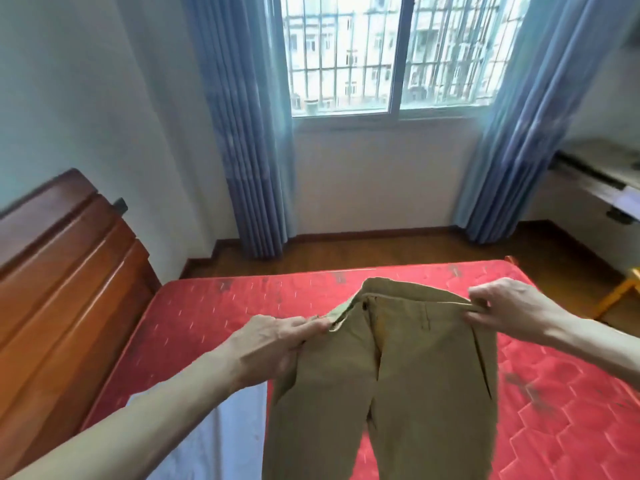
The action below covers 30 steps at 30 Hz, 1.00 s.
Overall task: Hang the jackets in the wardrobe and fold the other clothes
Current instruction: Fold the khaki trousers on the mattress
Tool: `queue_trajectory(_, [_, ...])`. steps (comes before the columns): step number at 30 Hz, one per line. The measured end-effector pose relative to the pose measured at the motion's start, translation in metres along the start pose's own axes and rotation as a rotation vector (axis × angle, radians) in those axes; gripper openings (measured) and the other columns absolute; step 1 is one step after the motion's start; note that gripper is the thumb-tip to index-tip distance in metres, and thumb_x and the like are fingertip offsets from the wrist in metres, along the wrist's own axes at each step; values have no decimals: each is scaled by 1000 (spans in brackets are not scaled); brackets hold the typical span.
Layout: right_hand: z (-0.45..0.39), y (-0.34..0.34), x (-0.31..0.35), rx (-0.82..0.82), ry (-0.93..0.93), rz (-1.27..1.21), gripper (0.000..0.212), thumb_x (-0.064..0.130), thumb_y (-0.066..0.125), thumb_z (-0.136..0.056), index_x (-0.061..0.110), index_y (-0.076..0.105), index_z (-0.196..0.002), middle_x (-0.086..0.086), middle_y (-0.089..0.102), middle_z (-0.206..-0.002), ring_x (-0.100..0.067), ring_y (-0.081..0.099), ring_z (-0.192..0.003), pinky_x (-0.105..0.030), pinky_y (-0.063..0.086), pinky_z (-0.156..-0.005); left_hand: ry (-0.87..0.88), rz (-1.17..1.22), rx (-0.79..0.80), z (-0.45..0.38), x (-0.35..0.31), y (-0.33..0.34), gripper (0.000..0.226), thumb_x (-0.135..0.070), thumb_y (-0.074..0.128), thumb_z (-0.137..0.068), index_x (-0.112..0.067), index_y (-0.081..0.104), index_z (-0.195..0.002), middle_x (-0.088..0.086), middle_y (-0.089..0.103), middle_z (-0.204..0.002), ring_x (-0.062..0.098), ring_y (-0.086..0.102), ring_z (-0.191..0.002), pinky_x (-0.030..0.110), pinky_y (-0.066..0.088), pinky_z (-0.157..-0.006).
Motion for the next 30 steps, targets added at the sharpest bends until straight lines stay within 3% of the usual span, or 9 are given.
queue_trajectory(4, [35, -94, 7, -118, 10, 60, 47, 55, 65, -92, 20, 45, -68, 10, 56, -63, -14, 56, -64, -30, 33, -53, 12, 55, -211, 15, -52, -93, 40, -33, 41, -102, -37, 47, -141, -12, 70, -114, 20, 70, -82, 39, 58, -62])
queue_trajectory(7, [56, -152, 11, -200, 22, 149, 44, 58, 59, -96, 21, 49, -75, 11, 60, -70, -16, 61, -71, -31, 31, -54, -71, 110, -314, 27, -73, -138, 15, -28, 56, -104, -31, 48, -116, -19, 60, -93, 8, 57, -71, 27, 47, -62])
queue_trajectory(13, [86, -237, 26, -288, -38, 140, 34, 44, 57, -102, 23, 43, -78, 12, 54, -80, -19, 63, -79, -35, 41, -59, -236, 230, -441, 34, -94, -192, 29, -20, 64, -99, -28, 38, -88, -12, 44, -91, 12, 50, -69, 33, 44, -61])
queue_trajectory(16, [104, -279, 38, -377, -92, 101, 36, 42, 56, -102, 27, 37, -76, 11, 54, -73, -23, 58, -69, -35, 36, -58, -315, 416, -581, 37, -97, -221, 29, -6, 65, -92, -19, 44, -77, -6, 47, -77, 11, 45, -65, 33, 43, -59])
queue_trajectory(19, [123, -317, 44, -442, -132, -4, 38, 38, 57, -103, 26, 36, -73, 8, 49, -58, -18, 51, -50, -38, 39, -50, -434, 580, -707, 37, -101, -249, 25, -5, 66, -90, -11, 47, -76, 12, 54, -71, 11, 46, -61, 44, 46, -61])
queue_trajectory(21, [134, -339, 47, -483, -109, -52, 36, 31, 60, -104, 20, 42, -75, 4, 50, -55, -16, 51, -47, -41, 43, -48, -459, 632, -751, 31, -111, -266, 21, -7, 69, -91, -10, 51, -81, 15, 60, -74, 12, 51, -62, 41, 50, -64])
queue_trajectory(24, [145, -357, 53, -494, -4, -113, 16, 21, 64, -100, 20, 49, -95, -4, 63, -68, -21, 60, -54, -35, 46, -51, -398, 619, -765, 15, -141, -290, 21, -13, 73, -92, -17, 54, -83, 6, 65, -72, 8, 58, -61, 30, 53, -60])
queue_trajectory(27, [151, -361, 66, -472, 44, -166, 23, 16, 66, -97, 27, 49, -109, -14, 74, -90, -25, 69, -67, -40, 60, -65, -372, 591, -777, 1, -169, -305, 22, -12, 73, -89, -19, 55, -79, 1, 64, -65, 11, 61, -55, 28, 54, -53])
queue_trajectory(30, [160, -363, 81, -486, 56, -230, 18, 16, 63, -98, 26, 52, -108, -8, 73, -94, -22, 69, -73, -31, 51, -61, -363, 564, -799, -10, -196, -316, 18, -12, 71, -88, -16, 55, -79, 1, 61, -64, 11, 58, -54, 18, 46, -50])
Point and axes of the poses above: each hand's wrist, its own z-axis away from the middle knuckle, its own y-axis out of the palm, x = y × z, the point moved 9 cm from there along -z, towards the middle knuckle
